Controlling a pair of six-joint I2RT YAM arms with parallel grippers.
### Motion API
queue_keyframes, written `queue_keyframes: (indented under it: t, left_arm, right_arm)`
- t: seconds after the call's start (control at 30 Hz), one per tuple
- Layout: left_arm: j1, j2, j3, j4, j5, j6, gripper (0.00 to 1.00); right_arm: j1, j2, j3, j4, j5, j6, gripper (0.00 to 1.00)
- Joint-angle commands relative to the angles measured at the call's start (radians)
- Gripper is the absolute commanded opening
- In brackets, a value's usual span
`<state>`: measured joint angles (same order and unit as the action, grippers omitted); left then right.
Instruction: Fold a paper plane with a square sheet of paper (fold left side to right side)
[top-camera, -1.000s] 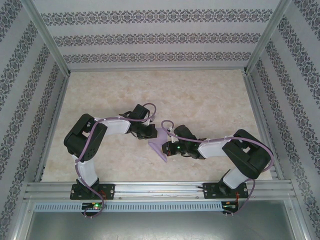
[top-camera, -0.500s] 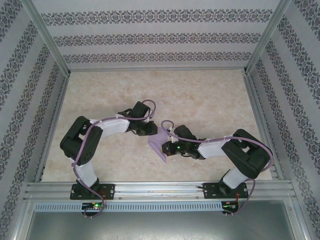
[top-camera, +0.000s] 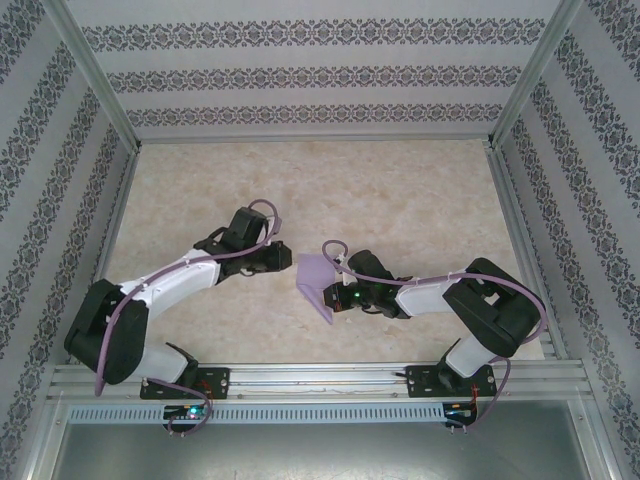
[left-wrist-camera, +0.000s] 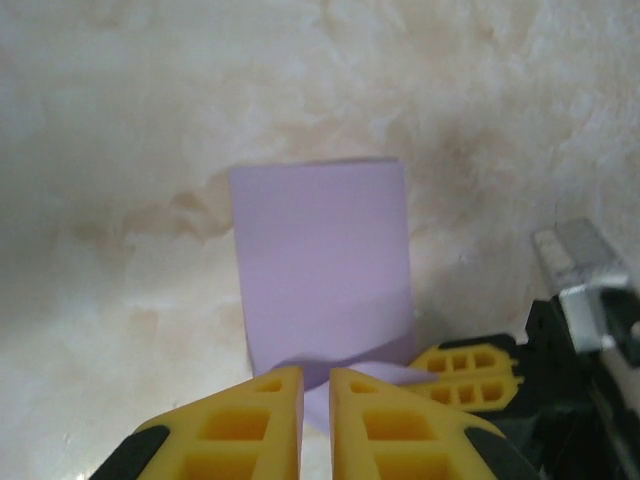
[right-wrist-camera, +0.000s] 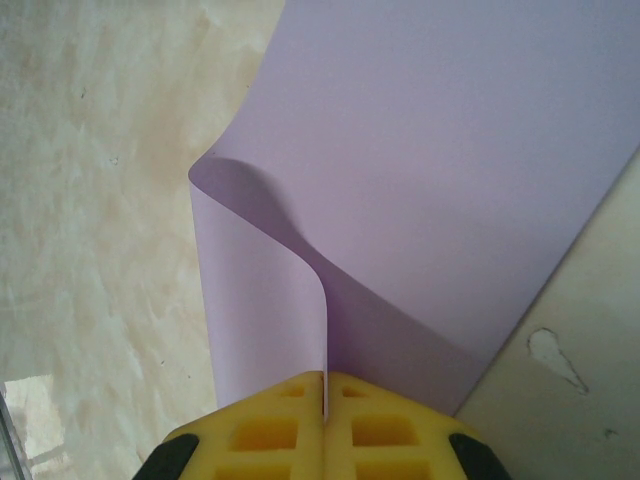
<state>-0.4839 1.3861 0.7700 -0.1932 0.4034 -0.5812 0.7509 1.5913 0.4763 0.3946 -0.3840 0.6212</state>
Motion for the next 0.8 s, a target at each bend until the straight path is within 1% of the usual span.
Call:
queue_keyframes:
  t: [0.0, 0.17, 0.3, 0.4, 0.57, 0.77]
  left_arm:
    - [0.003, -0.060, -0.063, 0.067, 0.054, -0.030, 0.14]
    - [0.002, -0.108, -0.147, 0.154, 0.113, -0.092, 0.11]
    - [-0.004, -0.104, -0.196, 0.252, 0.156, -0.157, 0.10]
    - [-0.015, -0.077, -0.218, 0.319, 0.180, -0.191, 0.09]
    - [-0.040, -0.021, -0.213, 0.371, 0.199, -0.214, 0.09]
    - [-0.089, 0.084, -0.204, 0.459, 0.215, -0.247, 0.08]
  right_arm:
    - [0.015, 0.047, -0.004, -0.097, 0.063, -0.030, 0.00]
    - [0.015, 0.050, -0.004, -0.110, 0.068, -0.031, 0.00]
    - [0.014, 0.053, -0.009, -0.116, 0.067, -0.029, 0.00]
    - [0.016, 0.056, -0.008, -0.118, 0.062, -0.031, 0.00]
    - [0.015, 0.056, -0.003, -0.129, 0.067, -0.034, 0.00]
    - [0.014, 0.061, 0.002, -0.143, 0.068, -0.038, 0.00]
